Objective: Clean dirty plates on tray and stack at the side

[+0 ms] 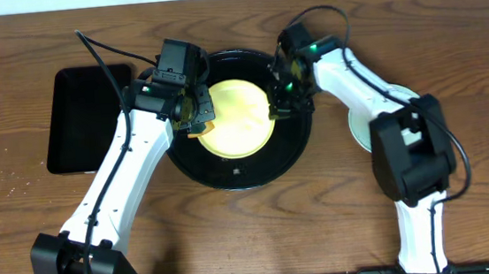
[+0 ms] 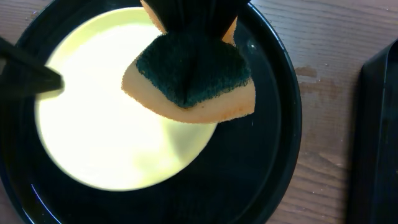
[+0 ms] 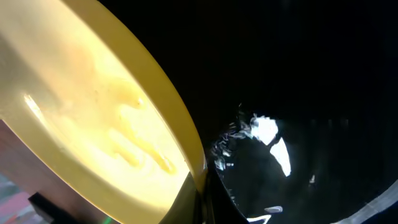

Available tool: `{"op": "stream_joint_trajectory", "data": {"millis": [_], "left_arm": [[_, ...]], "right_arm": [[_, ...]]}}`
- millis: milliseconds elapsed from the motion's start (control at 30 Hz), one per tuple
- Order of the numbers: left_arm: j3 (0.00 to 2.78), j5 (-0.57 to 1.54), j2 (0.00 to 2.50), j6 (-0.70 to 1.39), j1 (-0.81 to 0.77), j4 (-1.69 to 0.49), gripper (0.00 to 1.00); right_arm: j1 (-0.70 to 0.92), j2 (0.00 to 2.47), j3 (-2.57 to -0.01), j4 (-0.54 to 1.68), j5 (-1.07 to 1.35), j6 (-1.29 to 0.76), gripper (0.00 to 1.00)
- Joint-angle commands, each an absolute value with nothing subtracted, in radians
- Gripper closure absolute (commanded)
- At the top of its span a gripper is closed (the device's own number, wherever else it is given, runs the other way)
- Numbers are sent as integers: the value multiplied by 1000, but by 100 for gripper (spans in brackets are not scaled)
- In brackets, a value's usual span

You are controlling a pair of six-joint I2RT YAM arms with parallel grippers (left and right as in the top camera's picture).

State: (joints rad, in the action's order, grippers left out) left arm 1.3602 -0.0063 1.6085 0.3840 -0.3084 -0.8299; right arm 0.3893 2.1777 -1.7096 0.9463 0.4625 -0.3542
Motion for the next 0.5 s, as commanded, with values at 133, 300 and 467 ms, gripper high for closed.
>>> {"op": "stream_joint_trajectory", "data": {"millis": [133,300,467], "left_arm": [[1357,-11,1614,367,-303,-829,92],[1357,-10,1614,367,-303,-829,93],[1357,-10,1614,367,-303,-829,93]], "right_arm": [[392,2037,-1707,963,235,-298,99],[429,1979,-1707,974,51,-299,99],[488,1956,-1707,981,-134,-328,99]]}}
